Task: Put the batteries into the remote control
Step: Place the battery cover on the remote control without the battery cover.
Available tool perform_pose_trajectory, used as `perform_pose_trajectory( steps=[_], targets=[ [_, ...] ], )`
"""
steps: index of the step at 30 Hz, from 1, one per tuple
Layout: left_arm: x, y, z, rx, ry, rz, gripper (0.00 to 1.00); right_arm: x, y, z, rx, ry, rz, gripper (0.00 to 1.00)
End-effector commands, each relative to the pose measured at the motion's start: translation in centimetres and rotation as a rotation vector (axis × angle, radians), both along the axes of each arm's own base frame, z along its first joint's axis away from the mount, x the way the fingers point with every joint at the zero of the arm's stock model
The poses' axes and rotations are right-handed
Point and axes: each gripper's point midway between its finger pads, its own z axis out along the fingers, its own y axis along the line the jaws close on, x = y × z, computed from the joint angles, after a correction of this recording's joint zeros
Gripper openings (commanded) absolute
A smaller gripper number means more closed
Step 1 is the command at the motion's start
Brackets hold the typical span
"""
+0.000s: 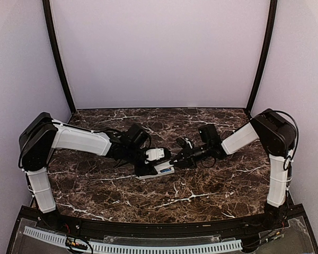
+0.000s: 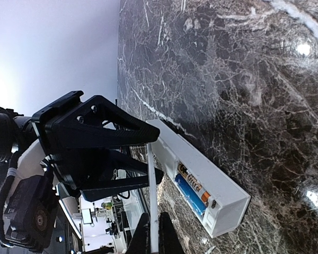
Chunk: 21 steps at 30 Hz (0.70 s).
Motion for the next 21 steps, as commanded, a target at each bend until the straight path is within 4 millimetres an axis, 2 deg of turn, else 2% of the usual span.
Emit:
perform_pose_trajectory(
  steps=[1, 17, 21],
  targets=[
    [-0.6, 0.1, -0.1, 0.014, 0.037, -0.006, 0.45, 0.3, 0.2, -0.5, 0.006, 0.003, 0.005, 0.00],
    [-1.1, 0.4, -0.7, 0.036, 0.076, -0.009, 0.25, 0.2, 0.0, -1.5, -0.016, 0.016, -0.003, 0.00],
    [-1.2, 0.4, -0.7, 0.037, 0.077, -0.012, 0.24, 0.5, 0.0, -1.5, -0.023, 0.009, -0.007, 0.06]
  ],
)
